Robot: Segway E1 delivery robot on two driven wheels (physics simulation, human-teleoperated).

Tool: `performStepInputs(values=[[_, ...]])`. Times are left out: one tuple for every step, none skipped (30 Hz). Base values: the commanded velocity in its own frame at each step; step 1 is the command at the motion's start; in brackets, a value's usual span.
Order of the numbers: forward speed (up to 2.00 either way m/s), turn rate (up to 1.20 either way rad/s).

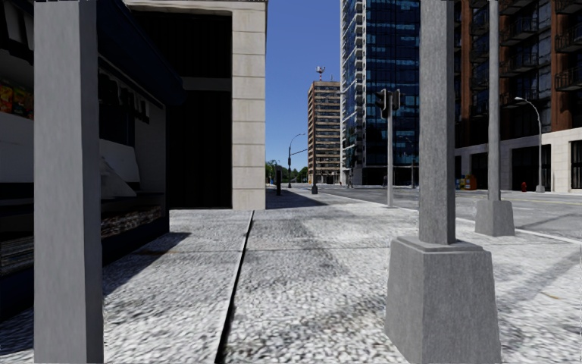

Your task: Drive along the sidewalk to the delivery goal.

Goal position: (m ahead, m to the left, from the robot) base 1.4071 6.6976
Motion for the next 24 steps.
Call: performStepInputs(values=[[1.38,0.00],[1.38,0.00],[1.38,0.00],[1.38,0.00],[1.38,0.00],[1.38,0.00],[1.38,0.00],[1.38,0.00],[1.38,0.00],[1.38,0.00],[1.38,0.16],[1.38,0.64],[1.38,0.64],[1.38,0.85],[1.38,0.91],[1.38,0.51],[1.38,0.28],[1.38,0.14],[1.38,0.00],[1.38,0.00],[1.38,0.00],[1.38,0.00],[1.38,0.00],[1.38,0.00]])
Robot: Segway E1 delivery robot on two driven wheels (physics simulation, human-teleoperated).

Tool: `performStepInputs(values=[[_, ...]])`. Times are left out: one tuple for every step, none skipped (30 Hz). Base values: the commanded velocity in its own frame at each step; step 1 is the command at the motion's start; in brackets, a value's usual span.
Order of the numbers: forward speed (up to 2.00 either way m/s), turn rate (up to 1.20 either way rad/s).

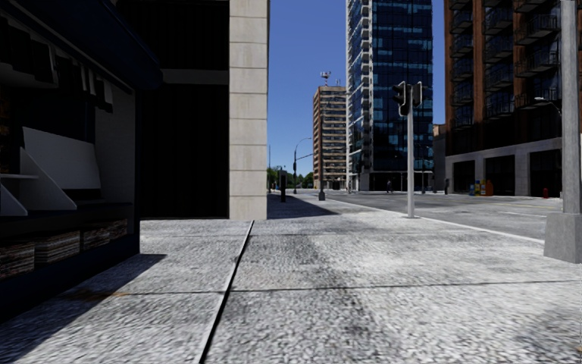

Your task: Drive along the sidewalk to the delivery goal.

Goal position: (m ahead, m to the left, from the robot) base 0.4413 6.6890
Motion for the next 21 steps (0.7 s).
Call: performStepInputs(values=[[1.38,0.00],[1.38,0.00],[1.38,0.00],[1.38,0.00],[1.38,0.00],[1.38,0.00],[1.38,0.00],[1.38,0.00],[1.38,0.00],[1.38,0.00],[1.38,0.00],[1.38,0.00],[1.38,0.00],[1.38,0.00],[1.38,0.00],[1.38,0.00],[1.38,0.00],[1.38,0.00],[1.38,0.00],[1.38,0.00],[1.38,0.00]])
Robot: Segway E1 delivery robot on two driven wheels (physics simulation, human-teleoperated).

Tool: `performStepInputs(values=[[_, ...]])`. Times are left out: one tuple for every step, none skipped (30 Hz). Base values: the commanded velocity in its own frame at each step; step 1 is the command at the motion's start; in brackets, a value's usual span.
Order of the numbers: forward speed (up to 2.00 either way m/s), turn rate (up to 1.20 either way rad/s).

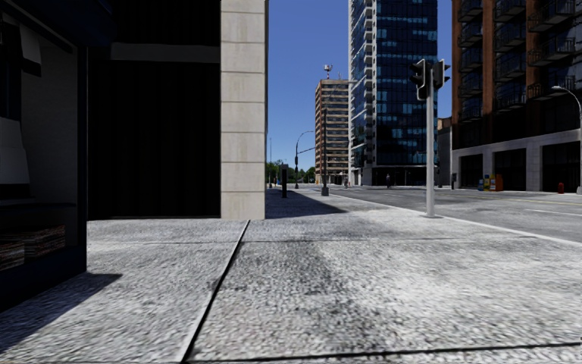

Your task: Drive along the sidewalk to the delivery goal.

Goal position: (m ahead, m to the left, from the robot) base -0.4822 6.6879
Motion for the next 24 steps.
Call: performStepInputs(values=[[1.38,0.00],[1.38,0.00],[1.38,0.00],[1.38,0.00],[1.38,0.00],[1.38,0.00],[1.38,0.00],[1.38,0.00],[1.38,0.00],[1.38,0.00],[1.38,0.00],[1.38,0.00],[1.38,0.00],[1.38,0.00],[1.38,0.00],[1.38,0.00],[1.38,0.00],[1.38,0.00],[1.38,0.00],[1.38,0.00],[1.37,0.00],[1.37,0.00],[1.36,0.00],[1.36,0.00]])
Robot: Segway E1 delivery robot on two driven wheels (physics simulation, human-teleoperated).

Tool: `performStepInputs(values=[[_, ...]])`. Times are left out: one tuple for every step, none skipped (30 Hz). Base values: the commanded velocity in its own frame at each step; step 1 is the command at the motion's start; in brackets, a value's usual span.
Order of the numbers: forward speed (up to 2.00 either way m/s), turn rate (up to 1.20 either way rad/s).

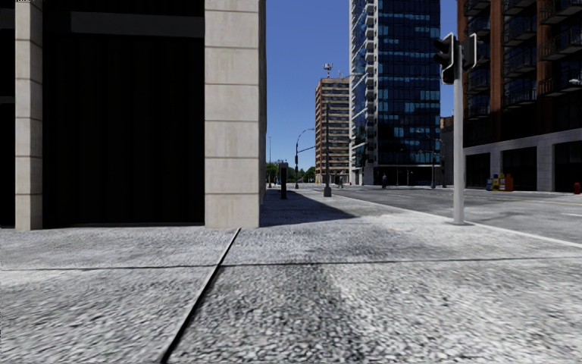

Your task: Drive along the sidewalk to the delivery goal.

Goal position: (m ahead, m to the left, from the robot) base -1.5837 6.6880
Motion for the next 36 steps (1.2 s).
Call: performStepInputs(values=[[1.36,0.00],[1.36,0.00],[1.36,0.00],[1.36,0.00],[1.36,0.00],[1.36,0.00],[1.36,0.00],[1.36,0.00],[1.36,0.00],[1.36,0.00],[1.36,0.00],[1.36,0.00],[1.36,0.00],[1.36,0.00],[1.36,0.00],[1.36,0.00],[1.35,0.10],[1.34,0.21],[1.33,0.33],[1.33,0.44],[1.32,0.53],[1.32,0.76],[1.31,0.89],[1.31,0.89],[1.31,0.92],[1.31,0.94],[1.31,0.94],[1.31,0.94],[1.31,0.94],[1.31,0.94],[1.31,0.94],[1.31,0.94],[1.31,0.94],[1.31,0.94],[1.31,0.94],[1.31,0.94]])
